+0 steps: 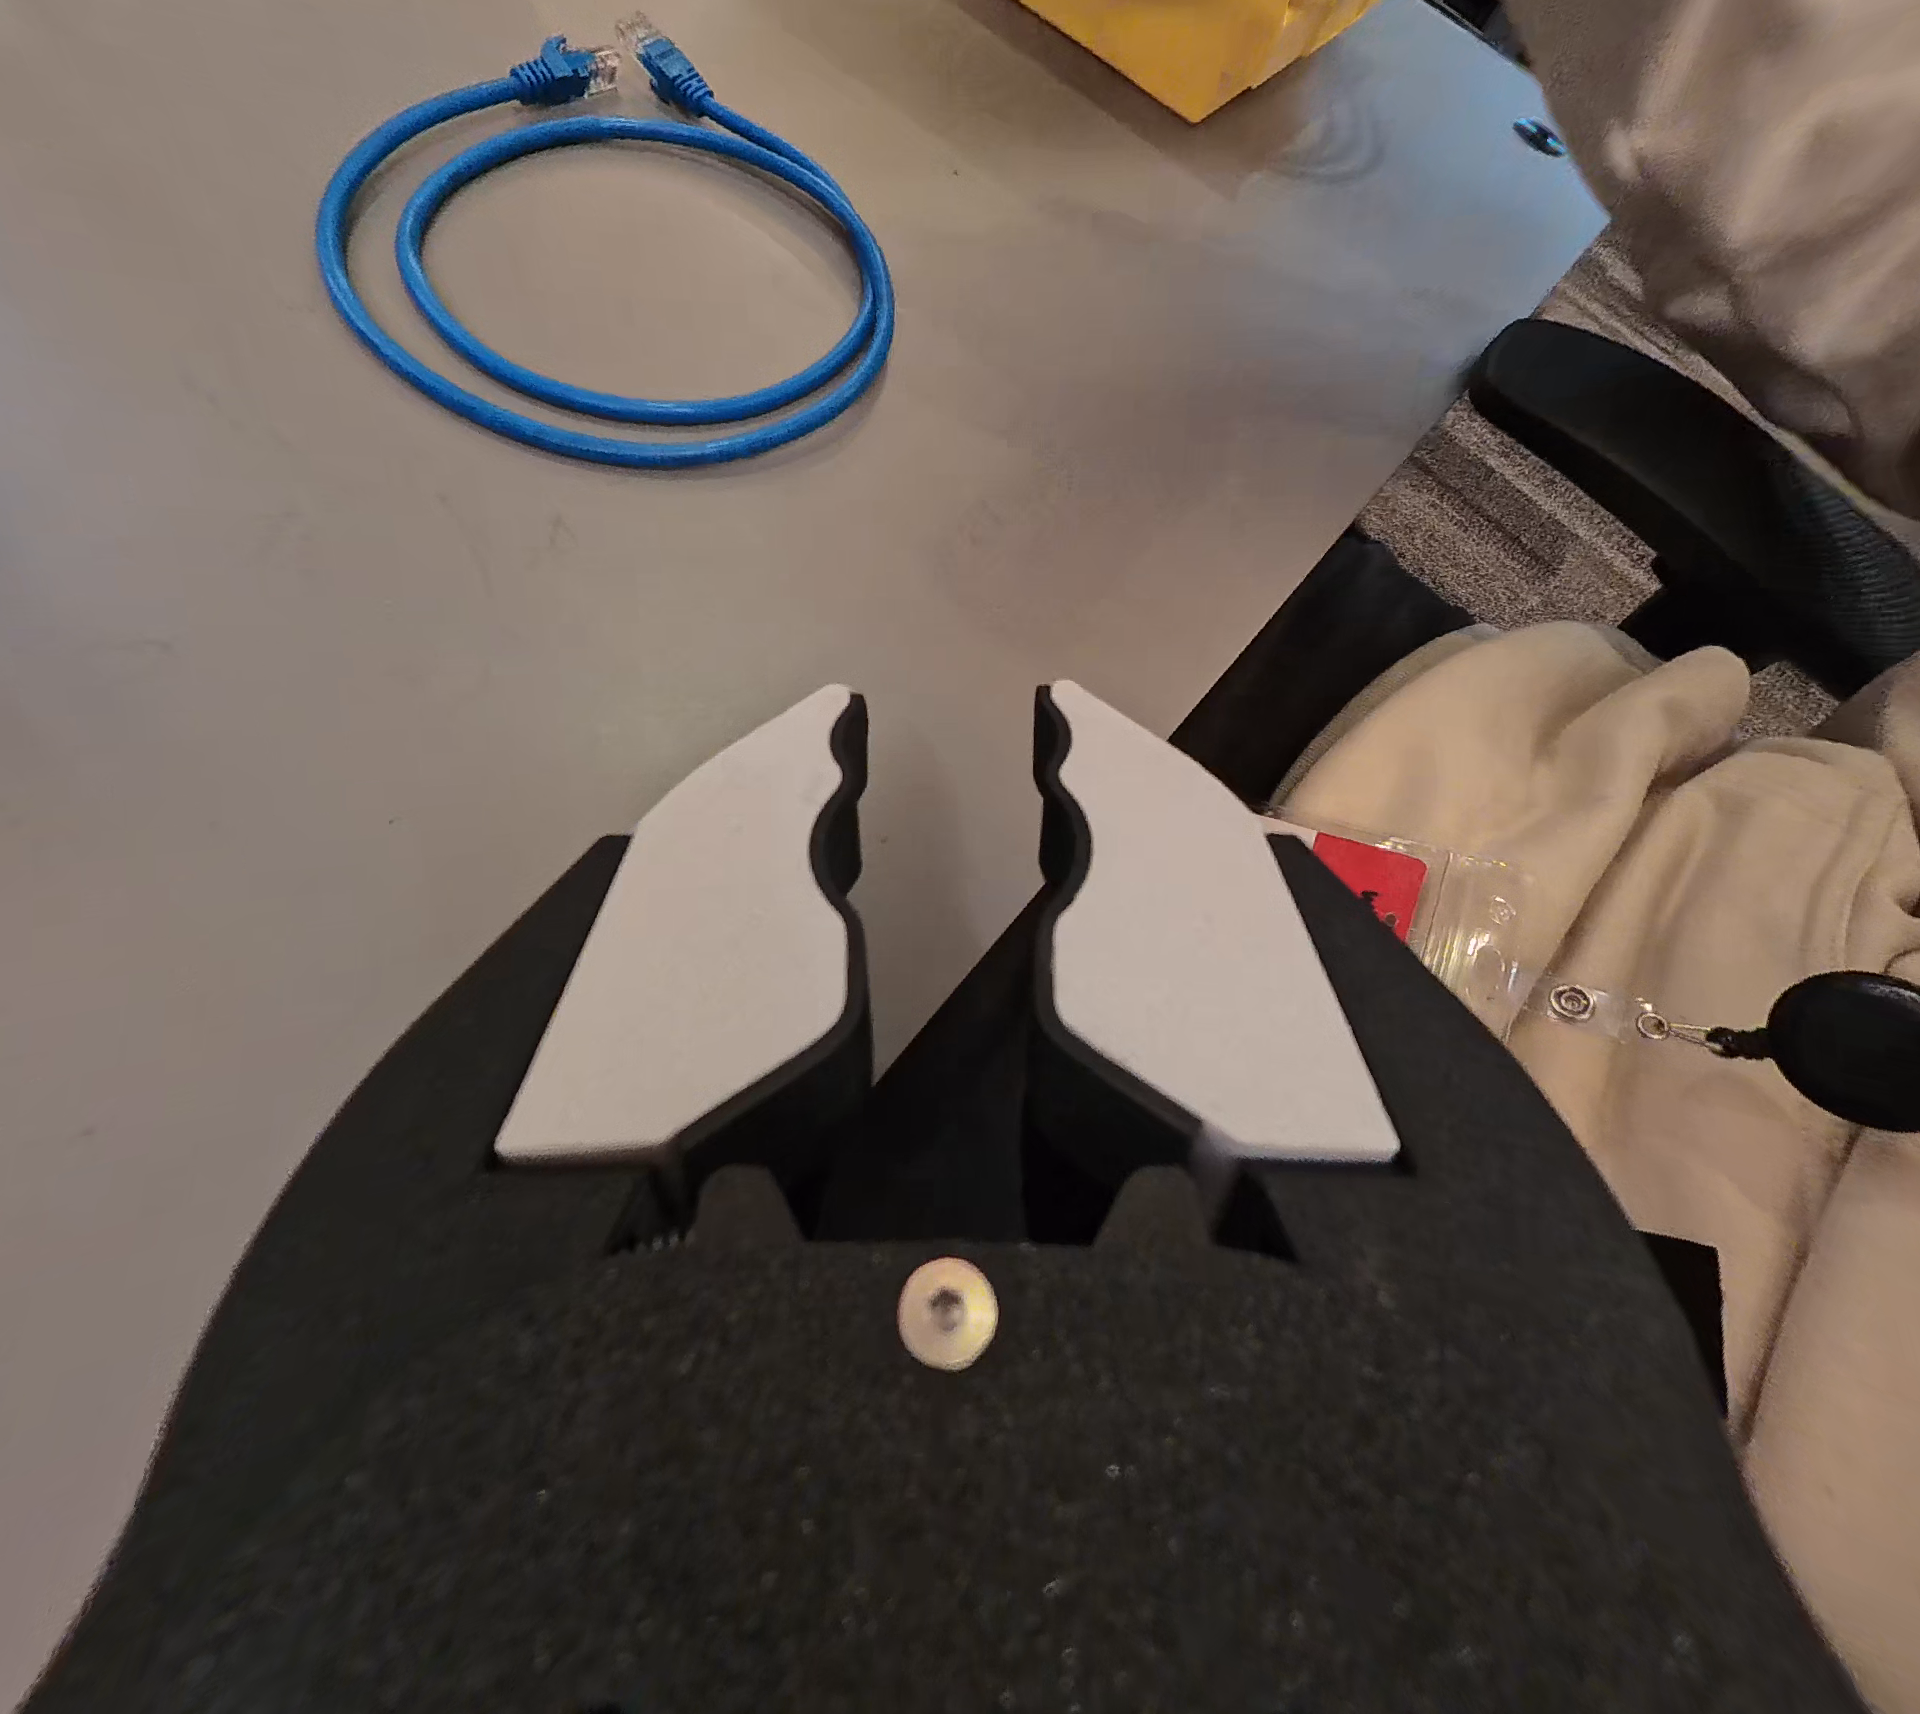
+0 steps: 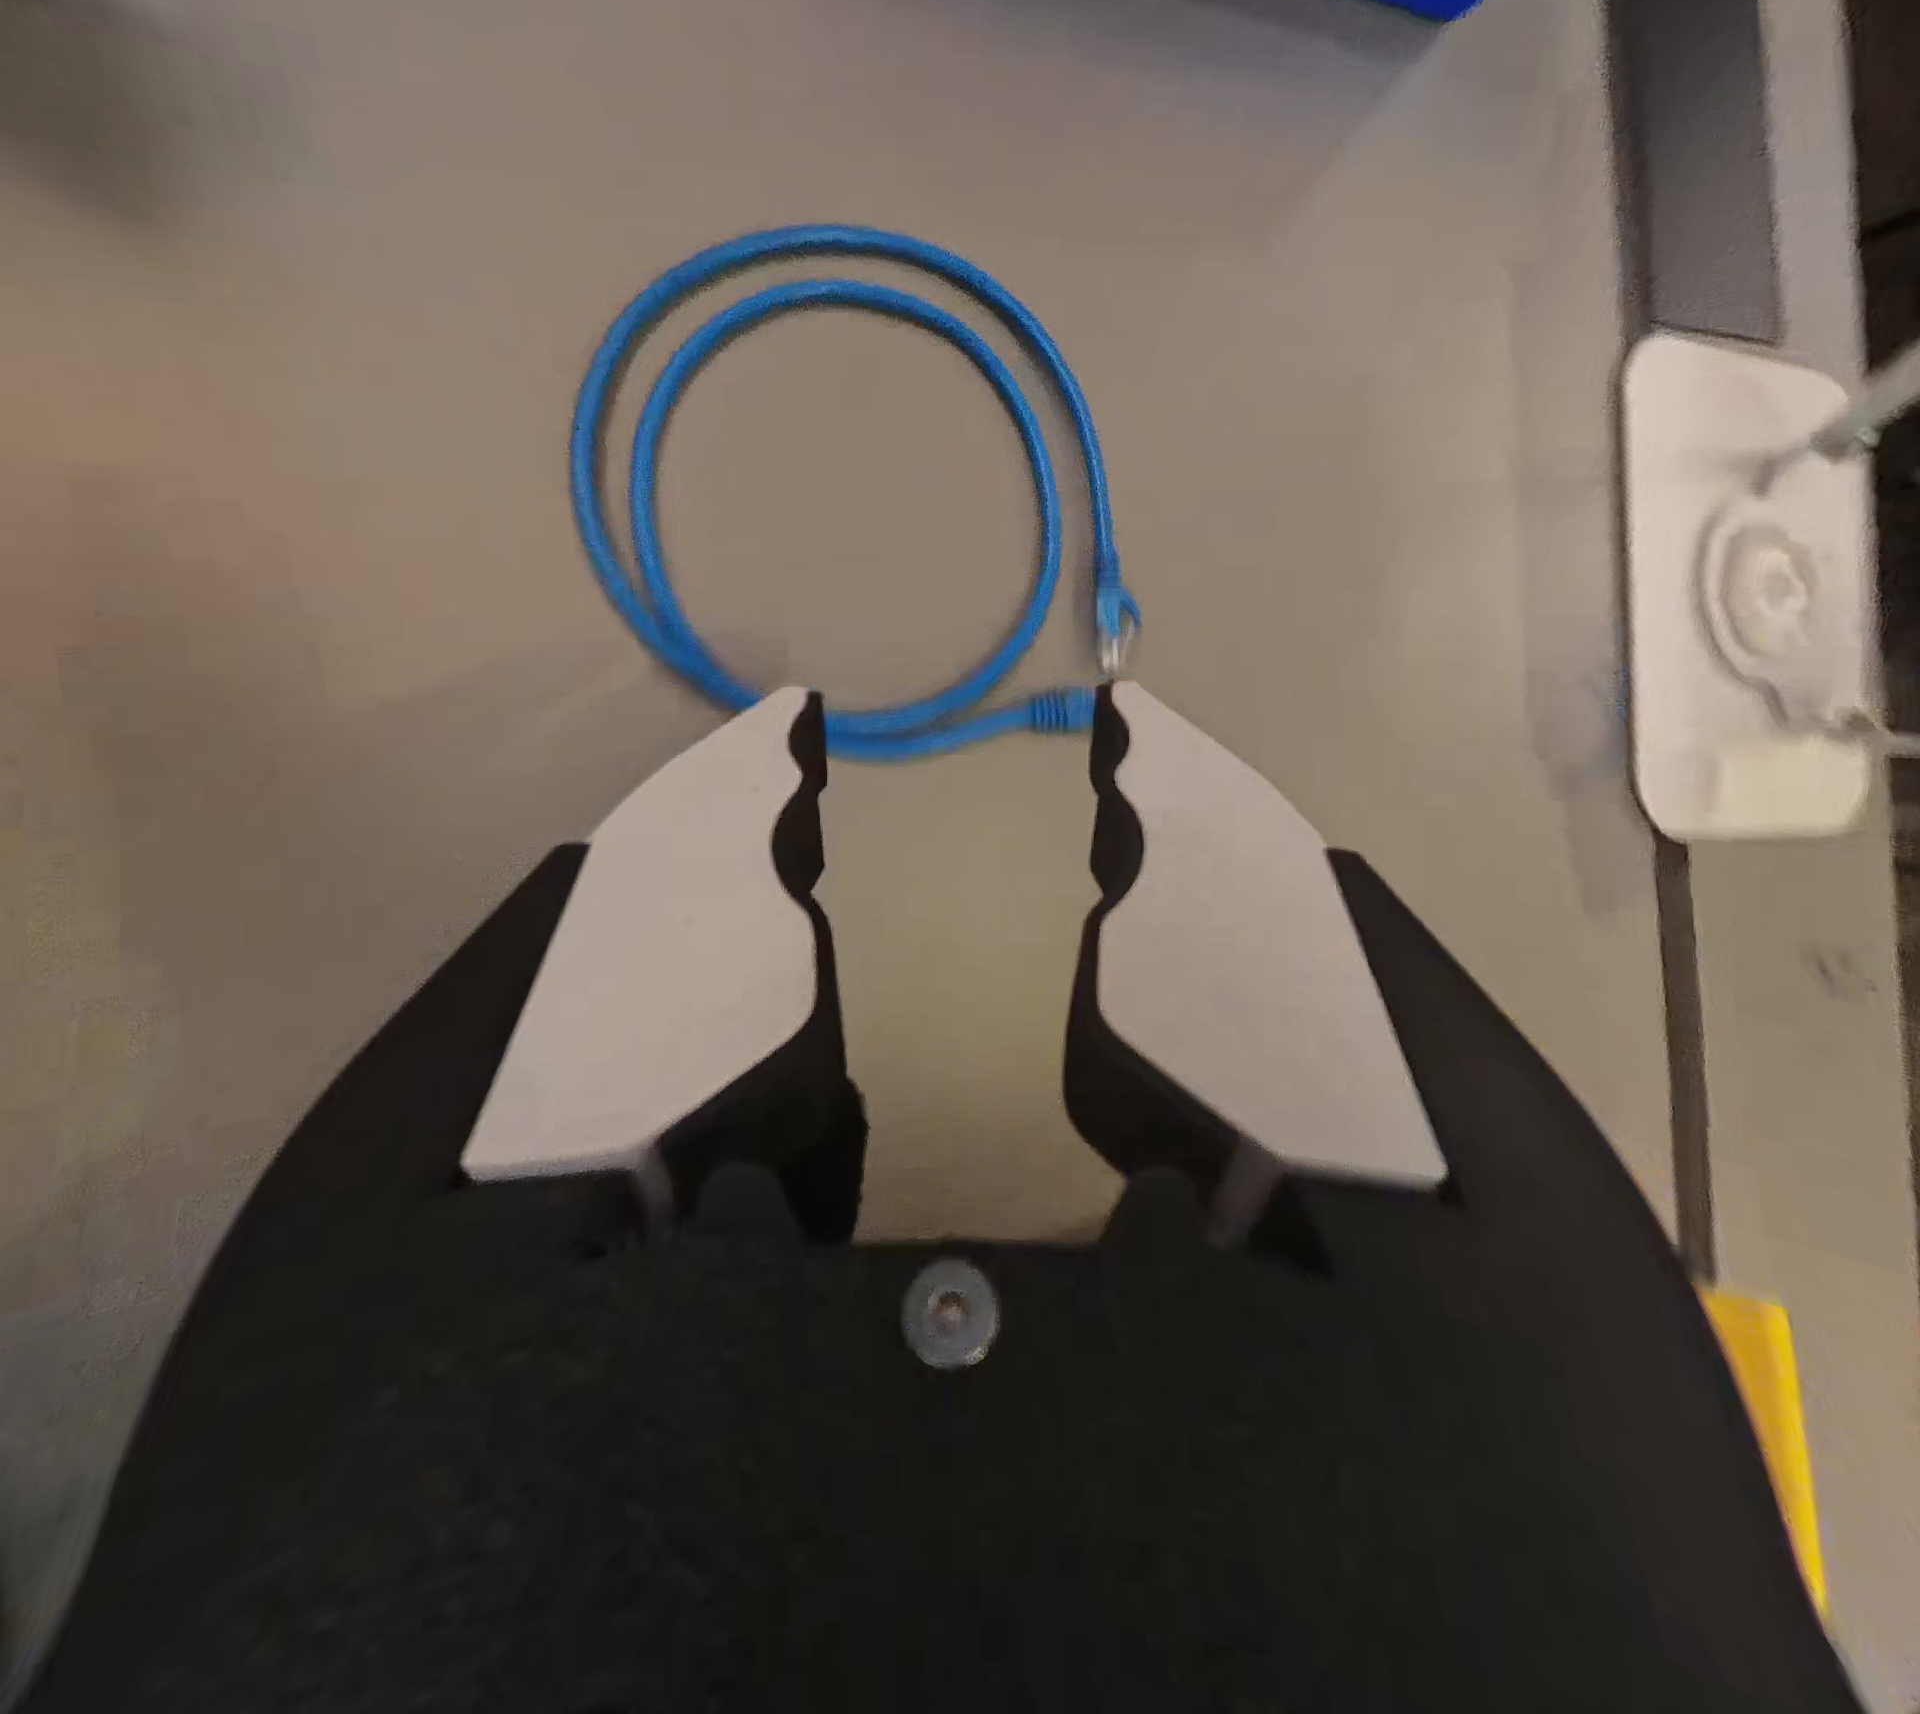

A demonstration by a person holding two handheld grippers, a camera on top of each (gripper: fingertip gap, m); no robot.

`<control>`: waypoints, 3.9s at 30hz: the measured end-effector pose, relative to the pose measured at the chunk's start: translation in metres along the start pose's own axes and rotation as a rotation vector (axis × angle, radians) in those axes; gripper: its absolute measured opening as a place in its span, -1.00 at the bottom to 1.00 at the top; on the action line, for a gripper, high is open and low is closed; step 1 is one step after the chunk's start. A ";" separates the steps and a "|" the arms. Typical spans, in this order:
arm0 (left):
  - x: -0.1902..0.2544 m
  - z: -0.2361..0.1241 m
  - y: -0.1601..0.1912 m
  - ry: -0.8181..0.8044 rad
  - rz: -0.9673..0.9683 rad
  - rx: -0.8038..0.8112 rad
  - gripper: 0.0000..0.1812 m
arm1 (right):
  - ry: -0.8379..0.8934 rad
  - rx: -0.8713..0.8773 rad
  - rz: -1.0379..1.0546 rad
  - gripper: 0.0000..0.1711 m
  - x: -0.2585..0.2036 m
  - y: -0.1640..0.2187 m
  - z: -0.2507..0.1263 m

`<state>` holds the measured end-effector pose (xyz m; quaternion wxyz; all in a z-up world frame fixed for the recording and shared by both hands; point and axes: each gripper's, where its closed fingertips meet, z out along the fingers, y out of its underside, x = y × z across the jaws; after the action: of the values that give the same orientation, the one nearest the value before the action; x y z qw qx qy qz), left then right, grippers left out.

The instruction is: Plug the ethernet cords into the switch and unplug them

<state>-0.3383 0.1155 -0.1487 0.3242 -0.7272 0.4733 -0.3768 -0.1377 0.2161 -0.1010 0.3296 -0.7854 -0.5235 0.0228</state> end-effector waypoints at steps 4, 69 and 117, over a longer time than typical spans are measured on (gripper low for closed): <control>-0.003 -0.002 0.000 -0.019 0.014 -0.002 -0.67 | -0.100 -0.104 -0.056 -0.51 0.021 -0.013 0.081; 0.008 -0.002 -0.001 -0.031 0.072 -0.020 -0.67 | 0.630 -0.543 0.563 -0.88 0.087 0.332 -0.136; -0.167 -0.118 -0.024 -0.600 -0.086 0.293 -0.53 | 0.966 0.433 1.019 -0.41 -0.045 0.218 -0.152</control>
<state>-0.4734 0.2656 -0.1096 0.5338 -0.7708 0.2665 -0.2235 0.0757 0.0520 -0.1146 0.6198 -0.7711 0.1263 -0.0729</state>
